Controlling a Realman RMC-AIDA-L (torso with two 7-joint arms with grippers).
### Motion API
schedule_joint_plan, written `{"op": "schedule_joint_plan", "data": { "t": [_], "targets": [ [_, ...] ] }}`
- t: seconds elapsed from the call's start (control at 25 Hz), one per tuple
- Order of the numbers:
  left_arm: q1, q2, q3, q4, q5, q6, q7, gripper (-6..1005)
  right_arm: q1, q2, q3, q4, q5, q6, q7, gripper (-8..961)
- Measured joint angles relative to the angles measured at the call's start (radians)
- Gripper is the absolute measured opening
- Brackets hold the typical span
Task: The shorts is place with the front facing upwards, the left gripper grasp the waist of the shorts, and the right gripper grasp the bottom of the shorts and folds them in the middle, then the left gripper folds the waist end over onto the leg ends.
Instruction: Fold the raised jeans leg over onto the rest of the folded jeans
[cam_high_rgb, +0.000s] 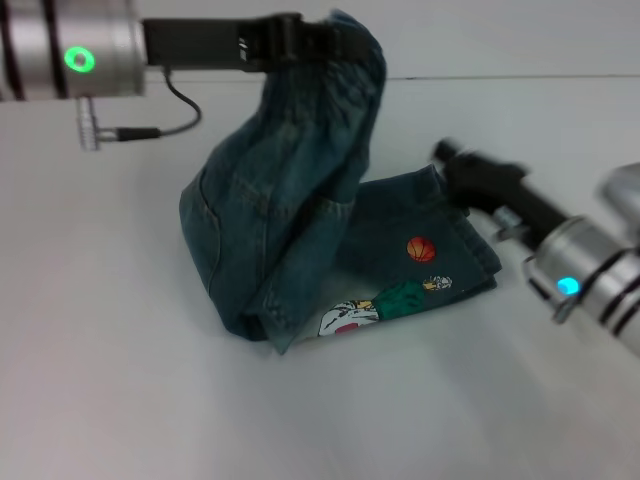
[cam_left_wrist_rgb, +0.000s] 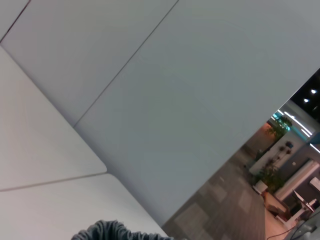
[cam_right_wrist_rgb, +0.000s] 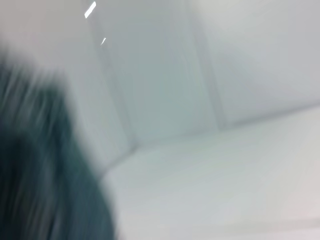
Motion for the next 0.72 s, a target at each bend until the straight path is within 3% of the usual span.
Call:
{"op": "schedule_joint_plan", "data": {
  "t": [0.16,0.32,0.56,0.64,0.72],
  "targets": [
    [-0.011,-0.027,0.105,-0.038,-0.004,-0.118,0.030,61,-0.039,-0.002,0.128,-0.057,0.001,-0.106,0.088,0],
    [-0.022,-0.058,0.228,-0.055,-0.004,-0.245,0.040,61,-0.047,-0.002,0.182,-0.094,0.000,-0.132,0.146,0],
    [-0.091,-0.061,0.405,-0.172,0.001,-0.346,0.030,62,-0.064,-0.002,0.219,-0.098,0.003,-0.126,0.159,0],
    [-0.103,-0.061,0.432,-0.193,0.003,-0.363,0.030,221,-0.067,-0.002,0.223,-0.099,0.007,-0.123,0.160,0],
    [-0.106,-0.063,0.461,-0.201,0.001,-0.385,0.030,263,-0.068,-0.002,0.221,-0.099,0.008,-0.123,0.161,0]
  ]
}}
